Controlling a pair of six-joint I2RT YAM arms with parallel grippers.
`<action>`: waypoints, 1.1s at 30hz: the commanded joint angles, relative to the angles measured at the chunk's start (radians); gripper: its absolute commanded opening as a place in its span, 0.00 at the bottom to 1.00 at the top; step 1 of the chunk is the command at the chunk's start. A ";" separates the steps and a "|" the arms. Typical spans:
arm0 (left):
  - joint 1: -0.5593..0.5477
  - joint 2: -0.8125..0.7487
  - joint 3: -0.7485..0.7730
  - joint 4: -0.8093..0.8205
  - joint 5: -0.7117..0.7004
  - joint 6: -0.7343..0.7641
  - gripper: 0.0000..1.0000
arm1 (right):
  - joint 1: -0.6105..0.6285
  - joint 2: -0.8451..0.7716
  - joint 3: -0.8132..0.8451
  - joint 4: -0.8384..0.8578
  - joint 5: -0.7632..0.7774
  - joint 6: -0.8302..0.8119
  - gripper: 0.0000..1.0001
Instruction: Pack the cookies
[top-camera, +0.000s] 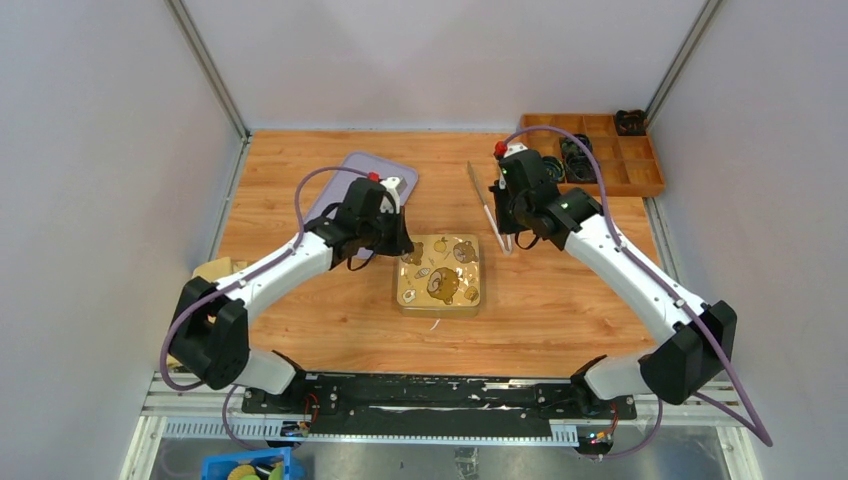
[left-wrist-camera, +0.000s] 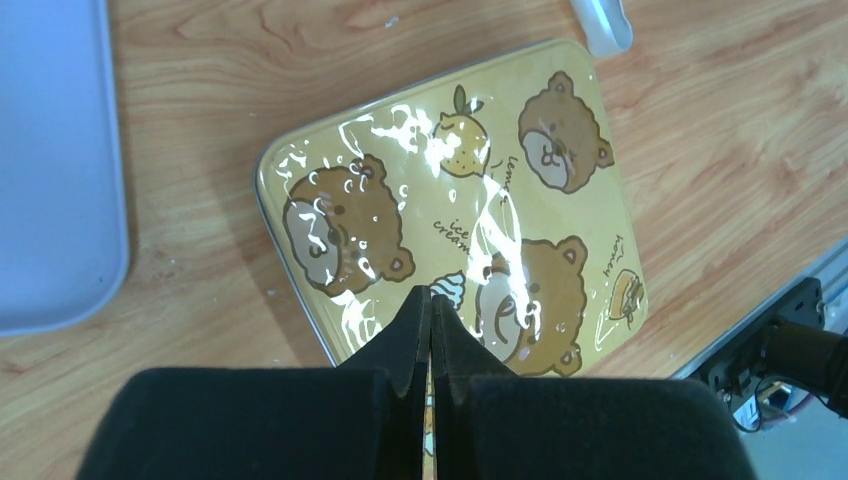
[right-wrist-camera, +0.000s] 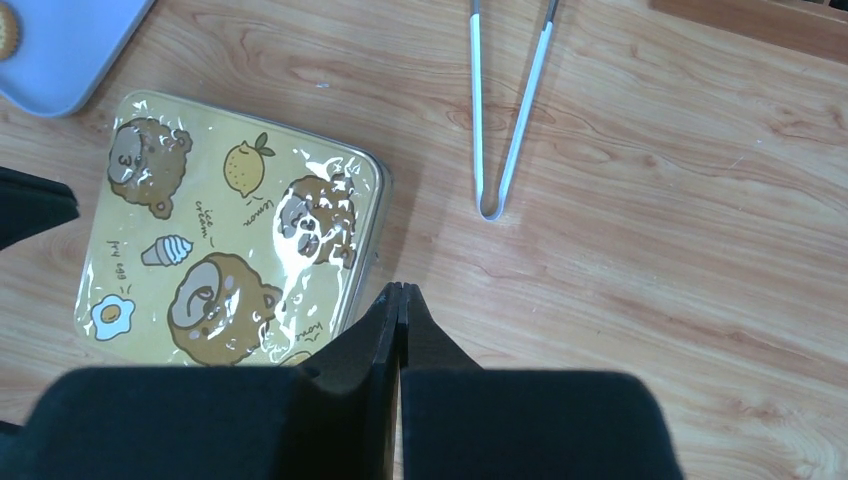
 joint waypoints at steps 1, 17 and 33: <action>-0.020 0.040 -0.016 -0.051 -0.017 -0.001 0.00 | 0.009 -0.034 -0.023 -0.007 -0.021 0.029 0.00; -0.048 0.210 -0.079 0.011 0.003 -0.022 0.00 | 0.042 -0.091 -0.057 -0.016 -0.042 0.058 0.00; -0.052 -0.017 0.024 -0.100 -0.125 0.039 0.00 | 0.050 -0.148 -0.075 -0.056 0.017 0.031 0.00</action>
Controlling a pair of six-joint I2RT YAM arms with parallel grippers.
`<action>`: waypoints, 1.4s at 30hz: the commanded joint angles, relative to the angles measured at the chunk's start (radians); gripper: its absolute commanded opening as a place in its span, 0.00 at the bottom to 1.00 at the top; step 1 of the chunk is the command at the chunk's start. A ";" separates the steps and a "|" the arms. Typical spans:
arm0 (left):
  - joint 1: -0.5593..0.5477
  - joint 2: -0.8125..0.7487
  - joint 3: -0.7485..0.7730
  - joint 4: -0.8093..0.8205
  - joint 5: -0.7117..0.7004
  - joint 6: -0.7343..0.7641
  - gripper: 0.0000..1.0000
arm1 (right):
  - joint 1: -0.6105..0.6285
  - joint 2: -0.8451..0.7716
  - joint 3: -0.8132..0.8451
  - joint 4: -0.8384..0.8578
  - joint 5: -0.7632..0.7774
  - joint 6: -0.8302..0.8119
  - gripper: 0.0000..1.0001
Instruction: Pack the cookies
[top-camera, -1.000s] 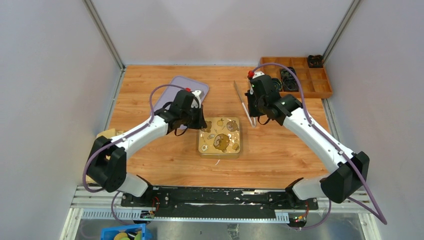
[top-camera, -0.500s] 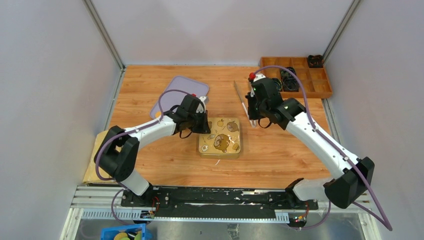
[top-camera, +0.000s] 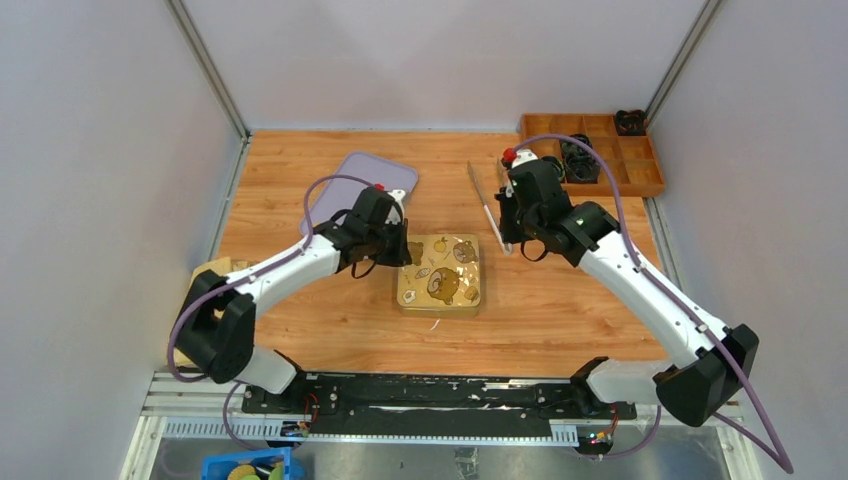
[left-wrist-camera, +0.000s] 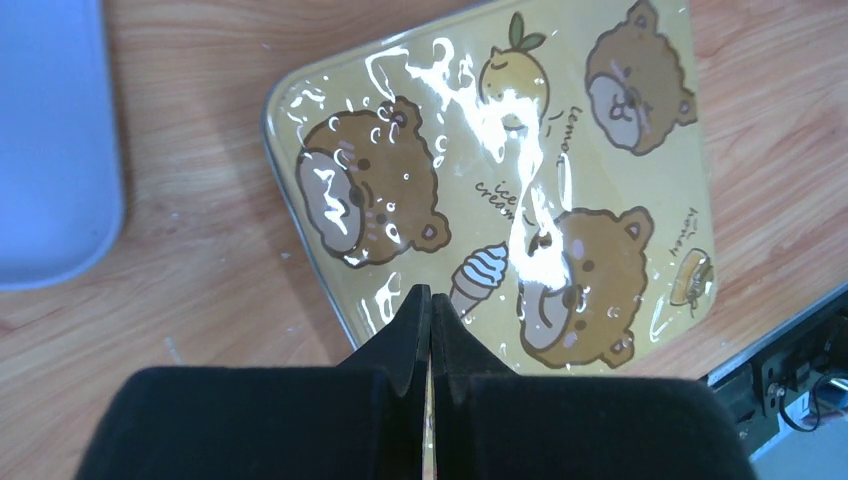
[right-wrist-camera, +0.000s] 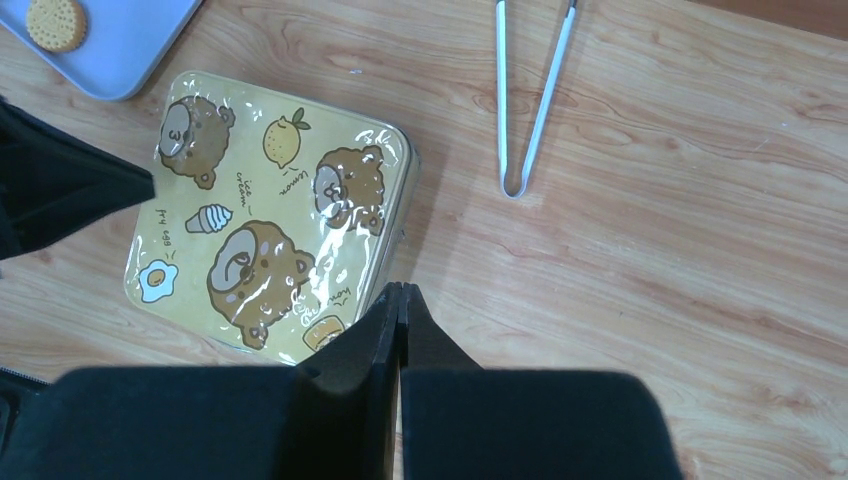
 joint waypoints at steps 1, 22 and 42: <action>-0.009 -0.107 0.079 -0.102 -0.105 0.047 0.00 | 0.016 -0.037 -0.017 -0.053 0.044 -0.018 0.00; -0.009 -0.768 0.273 -0.341 -0.691 0.082 0.04 | 0.066 -0.172 -0.087 -0.165 0.109 0.005 0.00; -0.009 -0.732 0.251 -0.380 -0.648 0.085 0.04 | 0.346 0.141 -0.077 -0.096 0.126 0.110 0.00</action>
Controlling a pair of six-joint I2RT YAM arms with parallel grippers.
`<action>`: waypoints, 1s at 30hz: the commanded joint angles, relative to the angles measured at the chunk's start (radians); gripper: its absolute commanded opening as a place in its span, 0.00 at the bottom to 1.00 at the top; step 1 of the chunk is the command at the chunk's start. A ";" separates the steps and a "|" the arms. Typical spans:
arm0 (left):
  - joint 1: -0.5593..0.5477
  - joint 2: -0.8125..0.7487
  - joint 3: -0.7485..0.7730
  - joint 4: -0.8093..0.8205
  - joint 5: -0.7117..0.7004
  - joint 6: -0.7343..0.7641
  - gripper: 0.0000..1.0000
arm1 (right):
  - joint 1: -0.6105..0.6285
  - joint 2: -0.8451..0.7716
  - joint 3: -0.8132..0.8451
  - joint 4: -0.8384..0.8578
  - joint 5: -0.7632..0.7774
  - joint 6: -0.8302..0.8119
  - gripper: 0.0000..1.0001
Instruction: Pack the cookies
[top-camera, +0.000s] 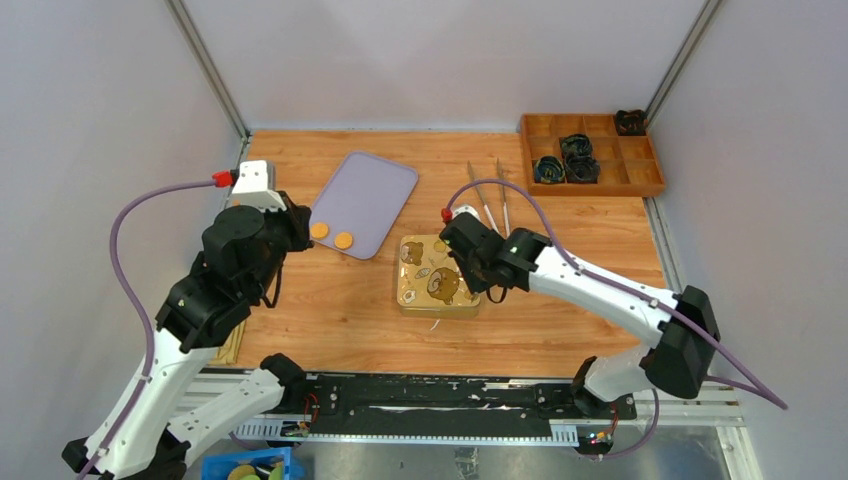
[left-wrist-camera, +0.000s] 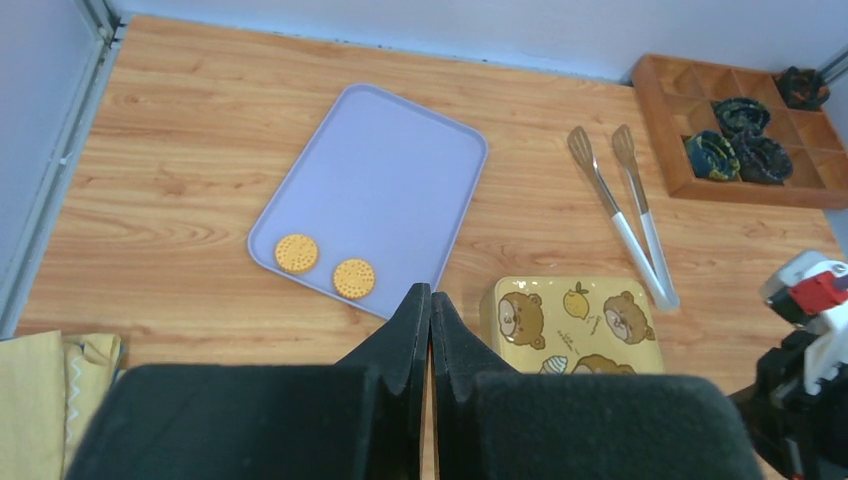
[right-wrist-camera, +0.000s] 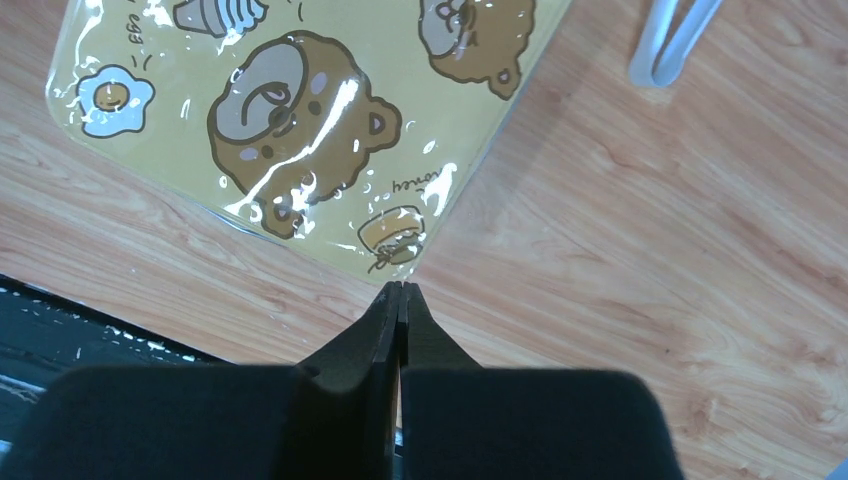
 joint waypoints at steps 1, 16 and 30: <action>-0.008 0.012 0.013 -0.008 0.001 0.014 0.04 | 0.019 0.042 -0.005 0.025 -0.006 0.029 0.00; -0.008 0.026 0.027 -0.007 0.020 0.016 0.04 | -0.002 0.113 -0.071 0.060 -0.033 0.038 0.00; -0.007 0.034 0.011 0.000 0.023 0.020 0.04 | -0.006 0.159 -0.187 0.100 -0.109 0.080 0.00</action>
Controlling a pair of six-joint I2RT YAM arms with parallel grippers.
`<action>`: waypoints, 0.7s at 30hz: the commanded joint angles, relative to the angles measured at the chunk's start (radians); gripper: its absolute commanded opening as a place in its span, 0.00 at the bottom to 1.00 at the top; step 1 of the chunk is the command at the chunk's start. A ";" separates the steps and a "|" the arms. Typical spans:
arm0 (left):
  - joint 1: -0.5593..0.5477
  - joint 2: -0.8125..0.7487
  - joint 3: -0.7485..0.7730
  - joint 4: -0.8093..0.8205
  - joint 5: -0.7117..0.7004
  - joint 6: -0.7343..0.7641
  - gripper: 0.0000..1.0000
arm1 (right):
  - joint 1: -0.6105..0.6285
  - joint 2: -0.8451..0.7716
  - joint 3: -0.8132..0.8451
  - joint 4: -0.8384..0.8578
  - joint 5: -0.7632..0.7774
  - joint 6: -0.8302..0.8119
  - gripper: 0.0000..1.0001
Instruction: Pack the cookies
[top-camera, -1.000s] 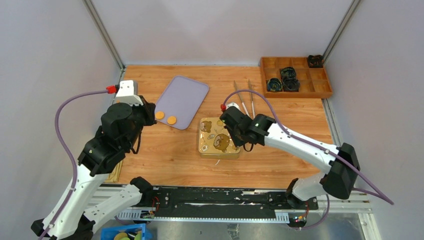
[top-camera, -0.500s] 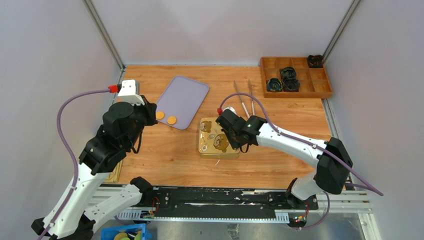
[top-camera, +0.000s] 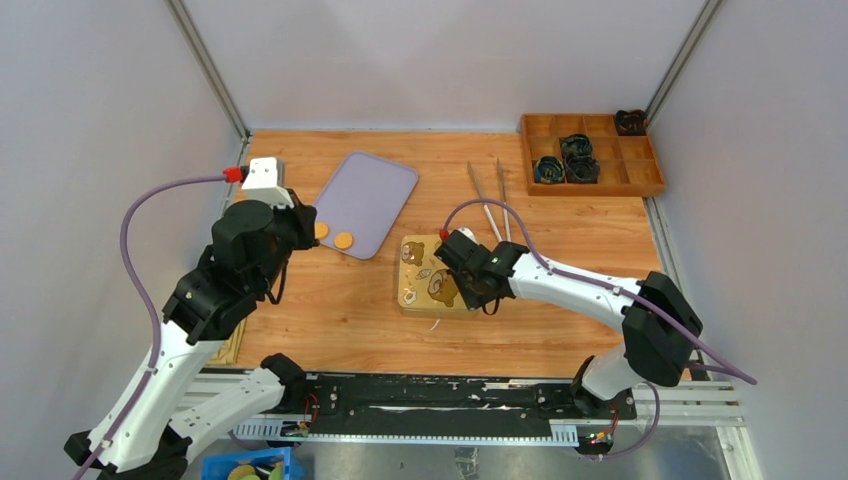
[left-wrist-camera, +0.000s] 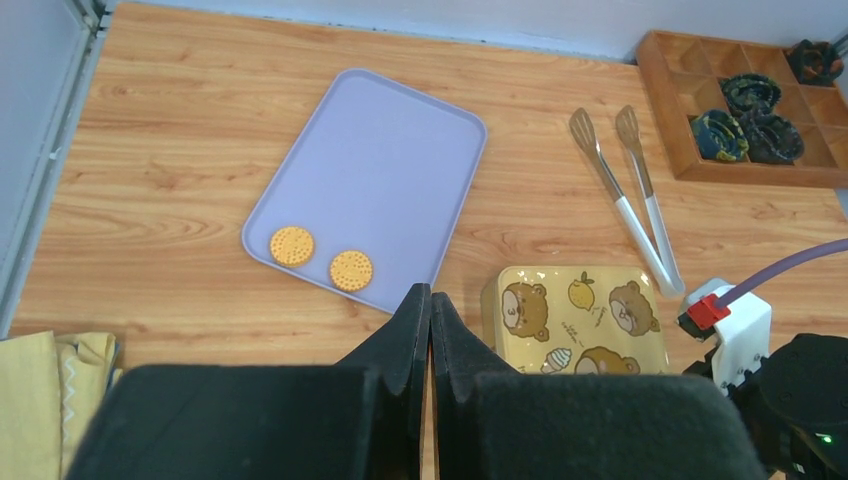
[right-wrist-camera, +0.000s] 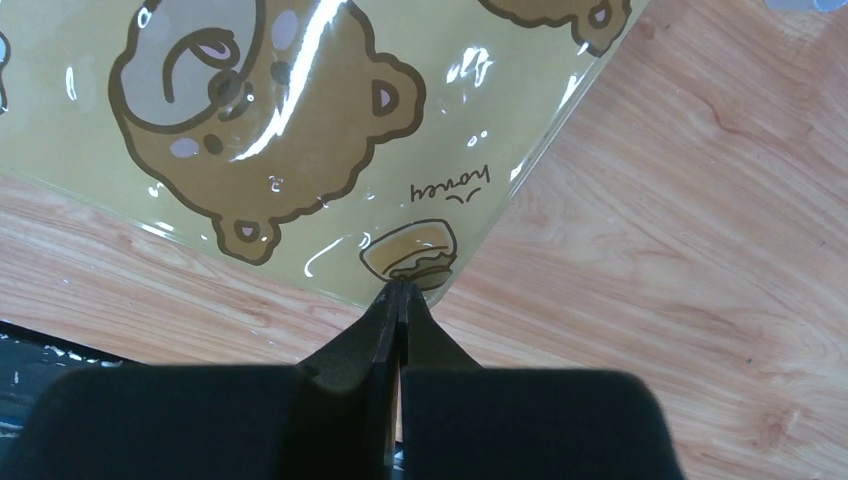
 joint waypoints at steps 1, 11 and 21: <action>-0.007 -0.003 0.008 0.007 0.003 0.017 0.04 | -0.006 0.029 -0.032 -0.017 -0.030 0.030 0.00; -0.008 -0.022 -0.002 0.007 -0.003 0.013 0.04 | -0.007 -0.015 0.082 -0.089 0.037 0.006 0.00; -0.007 0.001 -0.008 0.019 0.030 -0.002 0.04 | -0.163 0.122 0.351 -0.105 0.080 -0.096 0.00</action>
